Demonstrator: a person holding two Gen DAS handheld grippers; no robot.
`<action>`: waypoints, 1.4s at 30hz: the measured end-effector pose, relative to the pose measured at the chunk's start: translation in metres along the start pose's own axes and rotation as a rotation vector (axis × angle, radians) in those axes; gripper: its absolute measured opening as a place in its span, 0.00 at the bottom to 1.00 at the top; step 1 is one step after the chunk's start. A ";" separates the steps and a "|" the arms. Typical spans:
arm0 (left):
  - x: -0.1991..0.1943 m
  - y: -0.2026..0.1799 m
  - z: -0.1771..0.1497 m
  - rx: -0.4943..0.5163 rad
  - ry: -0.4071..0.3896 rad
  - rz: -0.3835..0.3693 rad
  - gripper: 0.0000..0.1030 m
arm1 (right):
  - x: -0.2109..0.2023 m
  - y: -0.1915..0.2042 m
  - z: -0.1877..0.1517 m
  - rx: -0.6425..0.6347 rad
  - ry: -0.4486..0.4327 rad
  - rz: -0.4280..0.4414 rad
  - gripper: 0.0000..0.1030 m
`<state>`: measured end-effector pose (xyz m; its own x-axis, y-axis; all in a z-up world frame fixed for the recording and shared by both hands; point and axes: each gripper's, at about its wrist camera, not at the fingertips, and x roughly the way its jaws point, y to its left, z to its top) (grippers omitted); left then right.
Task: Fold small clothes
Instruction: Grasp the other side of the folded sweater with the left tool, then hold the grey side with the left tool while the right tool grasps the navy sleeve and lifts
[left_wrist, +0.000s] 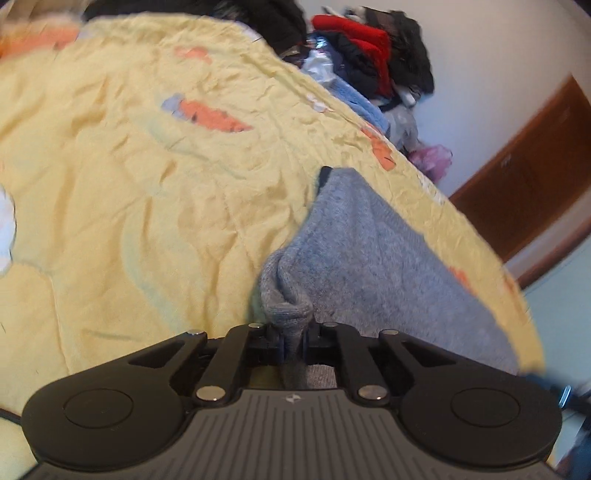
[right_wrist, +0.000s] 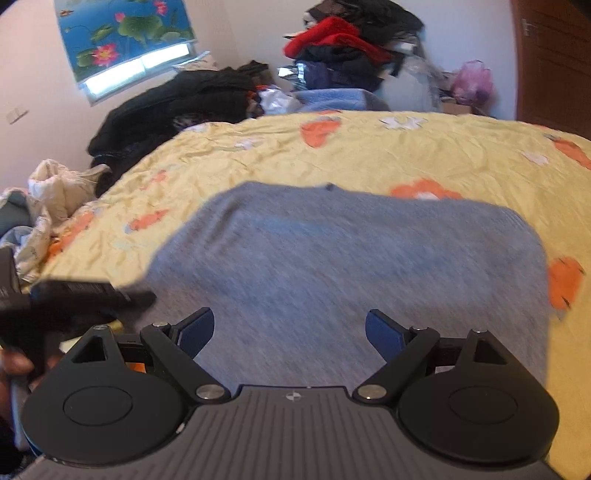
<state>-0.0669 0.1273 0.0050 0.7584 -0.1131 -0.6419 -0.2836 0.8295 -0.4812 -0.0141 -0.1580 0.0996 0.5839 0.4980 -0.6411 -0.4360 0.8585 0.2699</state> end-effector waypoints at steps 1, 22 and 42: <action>-0.003 -0.008 -0.002 0.054 -0.012 0.003 0.06 | 0.008 0.003 0.013 -0.004 0.009 0.034 0.87; -0.010 -0.065 -0.034 0.463 -0.103 0.023 0.06 | 0.225 0.128 0.103 -0.347 0.500 0.060 0.57; 0.000 -0.223 -0.107 0.788 -0.008 -0.306 0.06 | 0.013 -0.131 0.090 0.058 0.106 0.155 0.13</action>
<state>-0.0666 -0.1164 0.0488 0.7401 -0.3934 -0.5454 0.4252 0.9021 -0.0738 0.1117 -0.2530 0.1207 0.4360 0.6115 -0.6602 -0.4733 0.7798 0.4098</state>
